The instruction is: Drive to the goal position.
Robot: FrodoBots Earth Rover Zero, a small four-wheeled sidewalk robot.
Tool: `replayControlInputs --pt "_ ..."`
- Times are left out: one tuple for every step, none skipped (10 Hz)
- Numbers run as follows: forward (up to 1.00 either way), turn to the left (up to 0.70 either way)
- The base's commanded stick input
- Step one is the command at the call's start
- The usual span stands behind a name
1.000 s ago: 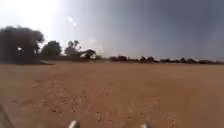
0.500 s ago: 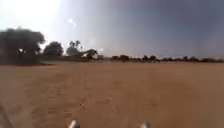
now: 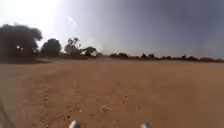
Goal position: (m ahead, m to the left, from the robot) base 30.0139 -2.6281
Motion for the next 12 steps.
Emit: replayControlInputs --pt "0.70 0.00" --pt "0.70 0.00" --pt "0.70 0.00" --pt "0.70 0.00" --pt "0.70 0.00" --pt "0.70 0.00" --pt "0.70 0.00" --pt "0.70 0.00" --pt "0.70 0.00" --pt "0.70 0.00" --pt "0.70 0.00" --pt "0.70 0.00"
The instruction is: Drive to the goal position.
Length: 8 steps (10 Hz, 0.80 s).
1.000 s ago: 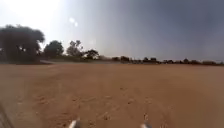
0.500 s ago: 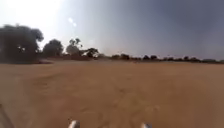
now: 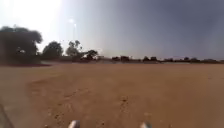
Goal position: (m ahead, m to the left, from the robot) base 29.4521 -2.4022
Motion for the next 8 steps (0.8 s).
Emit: replayControlInputs --pt "0.70 0.00" --pt "0.70 0.00" --pt "0.70 0.00" --pt "0.70 0.00" --pt "0.70 0.00" --pt "0.70 0.00" --pt "0.70 0.00" --pt "0.70 0.00"
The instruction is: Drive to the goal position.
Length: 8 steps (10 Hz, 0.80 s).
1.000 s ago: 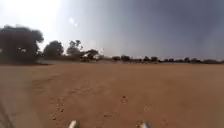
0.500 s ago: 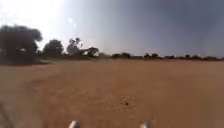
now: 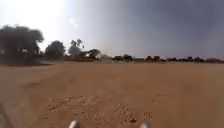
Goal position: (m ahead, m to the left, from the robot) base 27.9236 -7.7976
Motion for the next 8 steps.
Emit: replayControlInputs --pt "0.70 0.00" --pt "0.70 0.00" --pt "0.70 0.00" --pt "0.70 0.00" --pt "0.70 0.00" --pt "0.70 0.00" --pt "0.70 0.00" --pt "0.70 0.00"
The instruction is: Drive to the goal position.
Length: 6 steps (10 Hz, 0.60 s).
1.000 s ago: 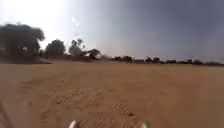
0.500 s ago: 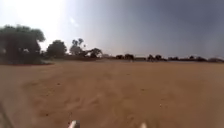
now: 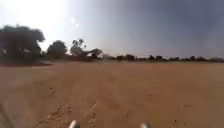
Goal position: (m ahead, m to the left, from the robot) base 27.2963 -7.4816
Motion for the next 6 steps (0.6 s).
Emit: replayControlInputs --pt "0.70 0.00" --pt "0.70 0.00" --pt "0.70 0.00" --pt "0.70 0.00" --pt "0.70 0.00" --pt "0.70 0.00"
